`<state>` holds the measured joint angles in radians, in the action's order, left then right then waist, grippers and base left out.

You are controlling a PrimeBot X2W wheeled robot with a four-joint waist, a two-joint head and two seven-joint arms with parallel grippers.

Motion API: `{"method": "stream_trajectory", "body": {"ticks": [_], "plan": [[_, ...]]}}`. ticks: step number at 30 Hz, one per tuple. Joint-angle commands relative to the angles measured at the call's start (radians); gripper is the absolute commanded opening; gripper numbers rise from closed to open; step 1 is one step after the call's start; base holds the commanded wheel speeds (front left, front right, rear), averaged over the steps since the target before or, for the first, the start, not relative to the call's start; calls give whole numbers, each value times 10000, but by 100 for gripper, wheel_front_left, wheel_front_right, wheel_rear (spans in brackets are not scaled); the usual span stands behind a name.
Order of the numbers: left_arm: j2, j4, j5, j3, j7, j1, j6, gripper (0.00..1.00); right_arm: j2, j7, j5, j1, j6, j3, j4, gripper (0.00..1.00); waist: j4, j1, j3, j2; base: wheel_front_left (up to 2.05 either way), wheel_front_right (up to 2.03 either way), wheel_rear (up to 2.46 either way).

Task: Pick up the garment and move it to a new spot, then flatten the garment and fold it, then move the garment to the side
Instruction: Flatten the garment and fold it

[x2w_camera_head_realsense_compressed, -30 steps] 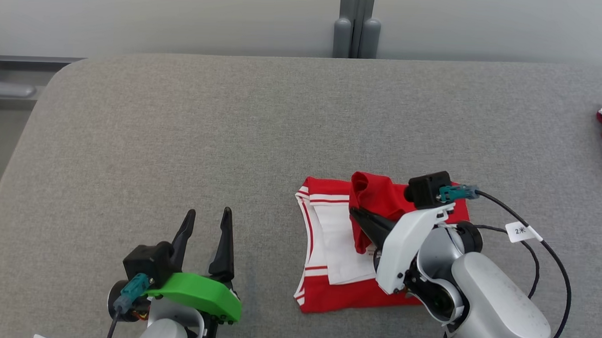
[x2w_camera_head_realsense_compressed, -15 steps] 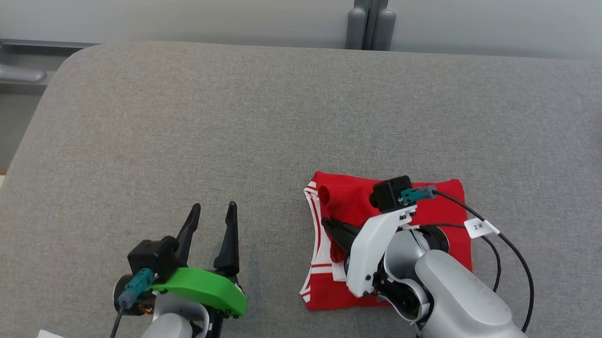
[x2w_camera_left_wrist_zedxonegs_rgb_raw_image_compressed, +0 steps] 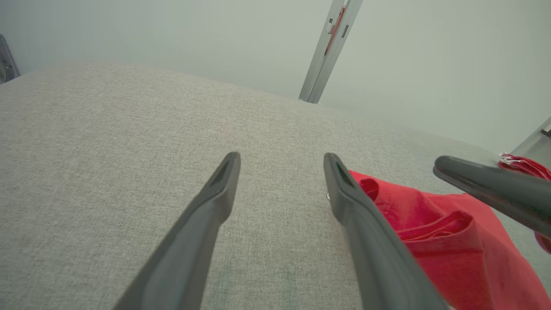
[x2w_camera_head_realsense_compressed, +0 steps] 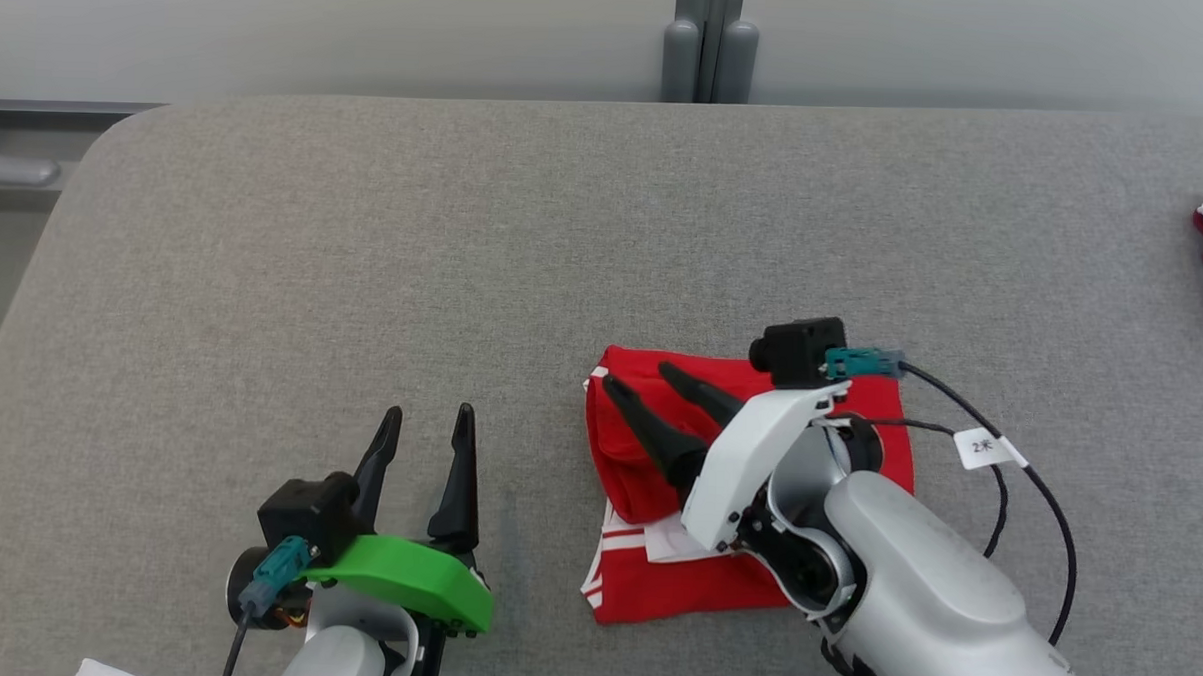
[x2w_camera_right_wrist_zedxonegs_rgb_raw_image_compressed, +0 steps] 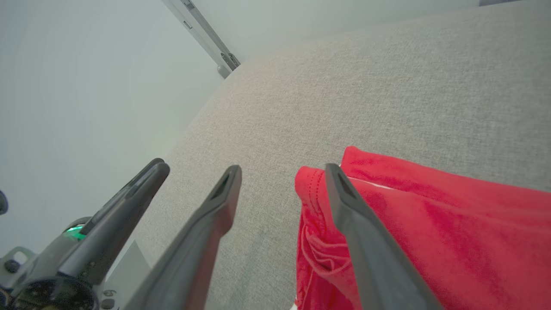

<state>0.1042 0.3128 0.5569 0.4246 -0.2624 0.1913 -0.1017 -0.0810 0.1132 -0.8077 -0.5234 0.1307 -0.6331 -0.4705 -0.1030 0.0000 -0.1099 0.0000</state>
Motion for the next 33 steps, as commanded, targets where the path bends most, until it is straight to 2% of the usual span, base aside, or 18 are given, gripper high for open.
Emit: {"method": "stream_trajectory", "body": {"ticks": [1,6,9,16,22,33], "plan": [[-13,-1,-63,-20,-28,104,27,100,-192,-239,-31,-152,-3,139,194,100,110,0,26,0,0,0,0],[9,-15,-143,-12,-30,111,41,100,-775,-771,298,-121,-3,679,767,100,300,0,51,0,0,0,0],[12,-41,-180,-8,-29,137,31,100,-1250,-1123,1141,-57,-3,1096,922,100,402,0,70,0,0,0,0],[10,-59,-264,42,-29,139,-14,100,-1518,-1402,2476,626,-3,2297,1143,100,584,0,134,0,0,0,0],[-22,-121,-364,-23,-29,-8,13,100,-1411,-1934,3712,1375,-3,3449,1475,100,758,0,327,0,0,0,0],[-149,-251,-923,-820,-17,-674,94,100,-474,-2468,5003,3066,-3,5102,1931,100,990,0,758,0,0,0,0]]}}
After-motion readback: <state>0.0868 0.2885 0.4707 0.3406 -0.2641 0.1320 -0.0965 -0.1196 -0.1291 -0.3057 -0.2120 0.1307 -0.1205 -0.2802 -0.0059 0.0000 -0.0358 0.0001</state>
